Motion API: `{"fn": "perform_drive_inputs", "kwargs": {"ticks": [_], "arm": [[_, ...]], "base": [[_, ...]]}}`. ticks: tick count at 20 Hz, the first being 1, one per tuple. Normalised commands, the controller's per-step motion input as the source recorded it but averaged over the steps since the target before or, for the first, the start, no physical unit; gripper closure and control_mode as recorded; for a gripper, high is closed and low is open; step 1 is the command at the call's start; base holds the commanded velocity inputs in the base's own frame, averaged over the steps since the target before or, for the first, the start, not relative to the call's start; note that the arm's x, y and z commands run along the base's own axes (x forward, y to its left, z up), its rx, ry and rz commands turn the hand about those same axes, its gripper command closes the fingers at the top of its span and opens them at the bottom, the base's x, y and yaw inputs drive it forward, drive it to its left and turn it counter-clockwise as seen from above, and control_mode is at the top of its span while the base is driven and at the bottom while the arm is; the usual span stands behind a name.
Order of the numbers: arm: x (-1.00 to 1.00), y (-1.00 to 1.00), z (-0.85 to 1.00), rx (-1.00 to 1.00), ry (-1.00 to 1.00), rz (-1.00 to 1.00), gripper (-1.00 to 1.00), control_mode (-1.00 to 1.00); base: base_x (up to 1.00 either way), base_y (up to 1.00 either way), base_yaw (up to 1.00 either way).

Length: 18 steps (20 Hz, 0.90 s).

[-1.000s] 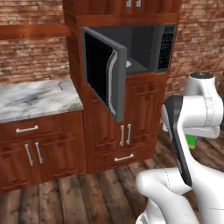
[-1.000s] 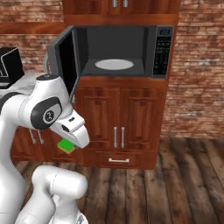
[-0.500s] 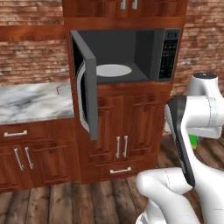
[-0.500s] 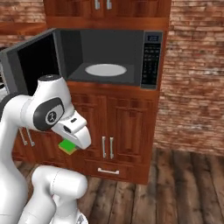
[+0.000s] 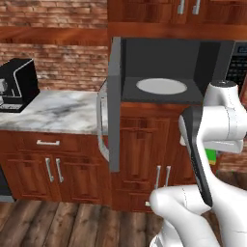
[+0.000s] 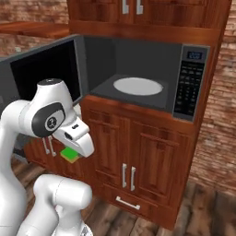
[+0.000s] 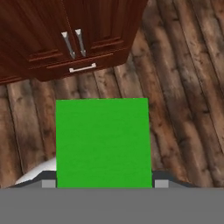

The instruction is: Place the sponge inside the microwave to prepare for sanitizing.

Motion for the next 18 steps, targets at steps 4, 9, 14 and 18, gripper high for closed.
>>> {"fn": "perform_drive_inputs", "kwargs": {"ticks": [4,9,14,18], "arm": [[0.0,0.0,0.0,0.0,0.0,0.0,1.0,1.0],[0.0,0.0,0.0,0.0,0.0,0.0,1.0,1.0],[0.0,0.0,0.0,0.0,0.0,0.0,1.0,1.0],[0.0,0.0,0.0,0.0,0.0,0.0,1.0,1.0]], "base": [[0.31,-0.6,0.38],[0.18,-0.17,0.25],[0.32,-0.1,0.17],[0.45,-0.51,0.14]]}}
